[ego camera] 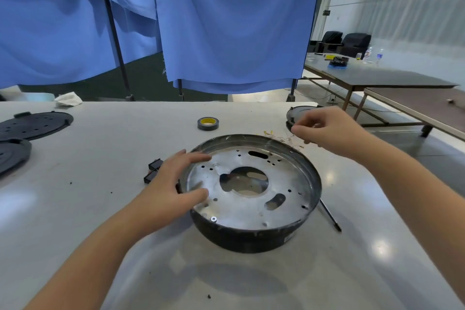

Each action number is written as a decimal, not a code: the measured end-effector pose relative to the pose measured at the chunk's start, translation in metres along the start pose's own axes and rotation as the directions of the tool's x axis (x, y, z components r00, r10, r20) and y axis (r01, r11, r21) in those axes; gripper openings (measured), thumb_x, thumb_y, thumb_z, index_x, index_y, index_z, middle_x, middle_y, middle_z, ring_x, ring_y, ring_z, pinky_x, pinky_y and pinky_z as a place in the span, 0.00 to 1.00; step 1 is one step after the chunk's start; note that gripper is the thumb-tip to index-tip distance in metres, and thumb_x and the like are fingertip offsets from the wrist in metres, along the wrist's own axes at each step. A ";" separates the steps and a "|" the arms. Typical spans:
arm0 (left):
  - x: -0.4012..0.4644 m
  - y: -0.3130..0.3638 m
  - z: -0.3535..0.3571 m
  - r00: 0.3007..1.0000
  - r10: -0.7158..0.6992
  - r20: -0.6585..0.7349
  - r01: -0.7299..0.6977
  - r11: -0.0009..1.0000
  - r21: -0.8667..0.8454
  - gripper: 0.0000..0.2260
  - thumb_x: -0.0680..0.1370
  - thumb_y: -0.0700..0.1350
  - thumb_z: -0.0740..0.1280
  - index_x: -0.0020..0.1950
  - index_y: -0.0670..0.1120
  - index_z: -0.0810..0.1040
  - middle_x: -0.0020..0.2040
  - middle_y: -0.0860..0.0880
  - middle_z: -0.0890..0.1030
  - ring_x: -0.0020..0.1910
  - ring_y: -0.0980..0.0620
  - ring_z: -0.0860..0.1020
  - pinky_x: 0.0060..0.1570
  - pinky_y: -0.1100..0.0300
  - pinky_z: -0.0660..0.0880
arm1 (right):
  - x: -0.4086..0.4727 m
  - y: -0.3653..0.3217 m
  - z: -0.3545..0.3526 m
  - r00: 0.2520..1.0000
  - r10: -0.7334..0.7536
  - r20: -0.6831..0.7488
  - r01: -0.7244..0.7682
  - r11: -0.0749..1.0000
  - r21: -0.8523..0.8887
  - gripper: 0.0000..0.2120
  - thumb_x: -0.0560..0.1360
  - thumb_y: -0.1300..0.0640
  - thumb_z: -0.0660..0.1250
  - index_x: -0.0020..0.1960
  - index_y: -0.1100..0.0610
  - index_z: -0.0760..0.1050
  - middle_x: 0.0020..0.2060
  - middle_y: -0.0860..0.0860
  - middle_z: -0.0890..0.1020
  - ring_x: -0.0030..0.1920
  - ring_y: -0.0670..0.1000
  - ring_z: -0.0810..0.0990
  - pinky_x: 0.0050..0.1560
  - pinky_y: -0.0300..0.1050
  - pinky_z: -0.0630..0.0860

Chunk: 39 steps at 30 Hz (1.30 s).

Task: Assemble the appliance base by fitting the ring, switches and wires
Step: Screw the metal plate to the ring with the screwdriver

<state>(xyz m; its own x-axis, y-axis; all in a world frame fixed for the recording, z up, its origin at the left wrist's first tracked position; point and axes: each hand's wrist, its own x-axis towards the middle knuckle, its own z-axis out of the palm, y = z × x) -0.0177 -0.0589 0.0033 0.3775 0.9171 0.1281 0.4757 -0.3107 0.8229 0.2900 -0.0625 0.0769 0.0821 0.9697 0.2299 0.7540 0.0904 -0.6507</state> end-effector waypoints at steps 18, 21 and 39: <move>-0.005 0.011 0.002 0.994 -0.023 0.109 0.026 0.999 -0.026 0.32 0.59 0.51 0.76 0.57 0.75 0.71 0.70 0.68 0.57 0.72 0.62 0.58 0.64 0.58 0.62 | 0.012 0.070 0.030 0.841 0.502 0.202 -0.501 0.863 -0.056 0.11 0.76 0.70 0.60 0.42 0.56 0.75 0.32 0.54 0.80 0.34 0.53 0.79 0.31 0.41 0.80; -0.003 0.009 0.002 0.993 -0.032 0.116 0.041 0.997 -0.071 0.33 0.65 0.43 0.79 0.58 0.73 0.72 0.69 0.67 0.59 0.69 0.63 0.59 0.62 0.60 0.61 | 0.013 0.070 0.025 0.823 0.506 0.256 -0.512 0.858 -0.052 0.09 0.75 0.69 0.63 0.44 0.56 0.77 0.35 0.55 0.84 0.35 0.52 0.83 0.33 0.43 0.81; 0.006 0.001 0.008 0.974 -0.148 -0.171 0.080 0.933 -0.351 0.33 0.72 0.30 0.65 0.68 0.62 0.69 0.58 0.63 0.76 0.45 0.70 0.78 0.33 0.73 0.74 | 0.015 0.054 -0.013 0.779 0.582 0.233 -0.623 0.684 0.379 0.13 0.74 0.64 0.69 0.56 0.68 0.74 0.49 0.62 0.81 0.39 0.55 0.83 0.31 0.43 0.81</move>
<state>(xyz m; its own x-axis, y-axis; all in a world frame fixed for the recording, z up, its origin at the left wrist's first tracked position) -0.0087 -0.0559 -0.0001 0.1616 0.9820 0.0977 0.1950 -0.1289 0.9723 0.3400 -0.0463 0.0547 0.3510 0.8612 -0.3677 0.2171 -0.4568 -0.8627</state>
